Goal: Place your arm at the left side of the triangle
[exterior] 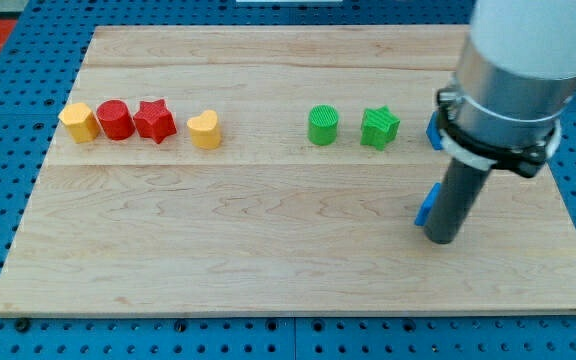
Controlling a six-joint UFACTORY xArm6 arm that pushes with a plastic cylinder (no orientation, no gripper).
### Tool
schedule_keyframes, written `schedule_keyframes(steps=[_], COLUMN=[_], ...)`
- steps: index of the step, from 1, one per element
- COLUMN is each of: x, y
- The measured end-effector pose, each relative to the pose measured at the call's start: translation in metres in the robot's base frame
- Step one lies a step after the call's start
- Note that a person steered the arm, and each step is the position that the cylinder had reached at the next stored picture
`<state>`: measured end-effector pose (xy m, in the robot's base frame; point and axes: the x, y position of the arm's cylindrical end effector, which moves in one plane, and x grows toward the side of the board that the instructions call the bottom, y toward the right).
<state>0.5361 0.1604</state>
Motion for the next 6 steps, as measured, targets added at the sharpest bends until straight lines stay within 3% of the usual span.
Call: schedule_keyframes(steps=[1,2,3,4,6], x=[-0.034,-0.033,0.005,-0.003,-0.040], y=[0.015,0.022,-0.008,-0.046,-0.052])
